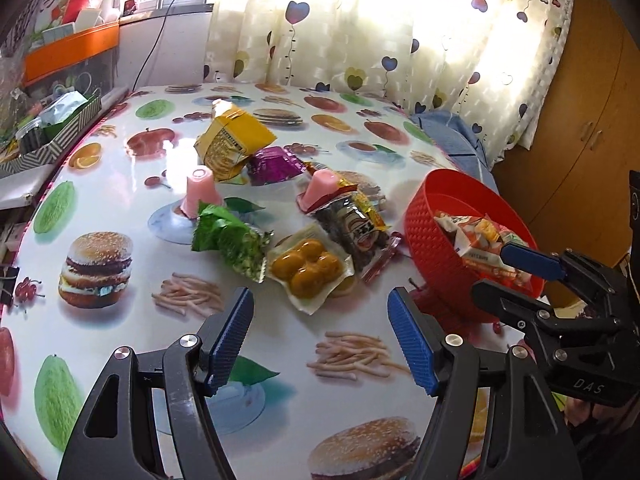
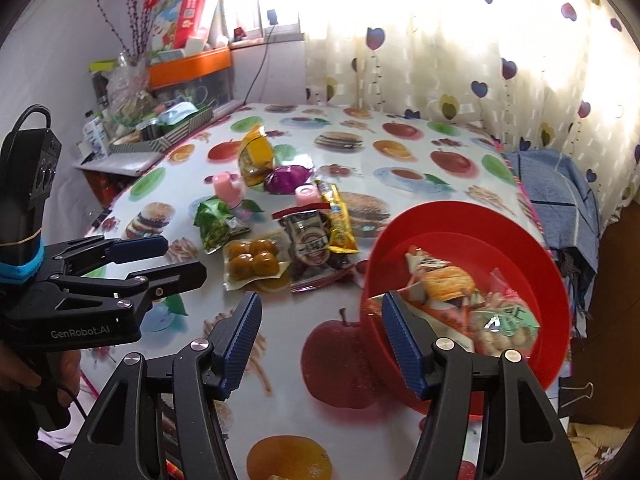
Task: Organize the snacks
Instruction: 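Withdraw both tools from the basket back toward the snack pile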
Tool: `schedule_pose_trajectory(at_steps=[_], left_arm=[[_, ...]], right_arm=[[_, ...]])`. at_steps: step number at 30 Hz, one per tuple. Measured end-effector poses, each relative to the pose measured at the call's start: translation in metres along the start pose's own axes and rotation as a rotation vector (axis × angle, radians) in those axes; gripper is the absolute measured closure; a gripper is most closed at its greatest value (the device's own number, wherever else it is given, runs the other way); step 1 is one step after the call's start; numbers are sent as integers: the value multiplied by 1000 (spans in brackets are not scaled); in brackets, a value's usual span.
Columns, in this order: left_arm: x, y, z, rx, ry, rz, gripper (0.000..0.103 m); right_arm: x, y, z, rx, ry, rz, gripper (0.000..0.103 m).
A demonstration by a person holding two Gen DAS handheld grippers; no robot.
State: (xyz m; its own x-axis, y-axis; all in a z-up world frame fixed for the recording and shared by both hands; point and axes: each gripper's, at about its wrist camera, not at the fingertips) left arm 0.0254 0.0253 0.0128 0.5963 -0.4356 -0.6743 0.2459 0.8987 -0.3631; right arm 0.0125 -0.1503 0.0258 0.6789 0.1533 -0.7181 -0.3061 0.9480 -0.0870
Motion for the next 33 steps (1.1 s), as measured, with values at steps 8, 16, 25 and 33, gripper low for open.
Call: schedule_pose_trajectory(at_steps=[8, 16, 25, 33], left_arm=[[-2, 16, -4, -30, 0, 15, 33], [-1, 30, -6, -46, 7, 40, 33], [4, 44, -4, -63, 10, 46, 33], [9, 53, -2, -78, 17, 49, 33]], right_arm=[[11, 13, 2, -31, 22, 17, 40], [20, 26, 7, -59, 38, 40, 40], [36, 38, 13, -78, 59, 54, 40], [49, 45, 16, -93, 79, 64, 40]])
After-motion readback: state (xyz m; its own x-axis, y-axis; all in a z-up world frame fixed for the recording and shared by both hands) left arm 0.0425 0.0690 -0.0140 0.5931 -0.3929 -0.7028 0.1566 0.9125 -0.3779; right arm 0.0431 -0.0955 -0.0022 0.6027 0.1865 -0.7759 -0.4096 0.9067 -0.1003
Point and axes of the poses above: each gripper's, at about its wrist camera, not at the fingertips, and x roughly the way its jaws point, y to its left, z to its top, and after that the axes turned 11 degrees about -z, right-handed
